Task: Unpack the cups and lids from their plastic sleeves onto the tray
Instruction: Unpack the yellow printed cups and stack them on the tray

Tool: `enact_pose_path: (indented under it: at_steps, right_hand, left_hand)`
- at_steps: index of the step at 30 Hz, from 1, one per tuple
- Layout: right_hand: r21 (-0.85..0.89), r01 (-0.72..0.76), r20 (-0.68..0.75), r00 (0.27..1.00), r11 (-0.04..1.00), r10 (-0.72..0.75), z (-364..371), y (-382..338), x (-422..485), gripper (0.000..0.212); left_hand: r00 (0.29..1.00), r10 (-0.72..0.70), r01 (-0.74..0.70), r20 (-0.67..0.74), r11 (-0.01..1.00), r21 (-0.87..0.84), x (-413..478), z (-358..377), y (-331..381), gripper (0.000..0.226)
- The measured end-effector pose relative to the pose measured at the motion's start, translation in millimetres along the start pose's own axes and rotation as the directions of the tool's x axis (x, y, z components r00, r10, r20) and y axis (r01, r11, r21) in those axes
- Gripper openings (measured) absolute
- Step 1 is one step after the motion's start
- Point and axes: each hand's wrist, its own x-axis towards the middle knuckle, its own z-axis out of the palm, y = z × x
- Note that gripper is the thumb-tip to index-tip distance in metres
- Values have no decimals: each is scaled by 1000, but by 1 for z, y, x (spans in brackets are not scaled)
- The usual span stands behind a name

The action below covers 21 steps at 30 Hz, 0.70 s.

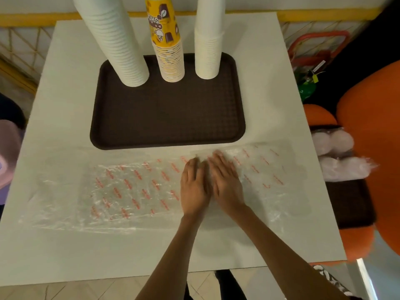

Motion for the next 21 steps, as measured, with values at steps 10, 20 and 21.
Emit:
enact_pose_path:
  at_steps: [10, 20, 21]
  right_hand:
    - [-200, 23, 132, 991, 979, 3, -10, 45, -7, 52]
    - [-209, -38, 154, 985, 977, 71, -27, 87, -9, 57]
    - [-203, -38, 159, 985, 979, 72, -26, 86, -10, 56]
  left_hand:
    - [999, 42, -46, 21, 967, 252, 1, 6, 1, 47]
    - [999, 2, -10, 33, 972, 234, 2, 3, 7, 61]
    - [999, 4, -13, 39, 972, 236, 2, 3, 7, 61]
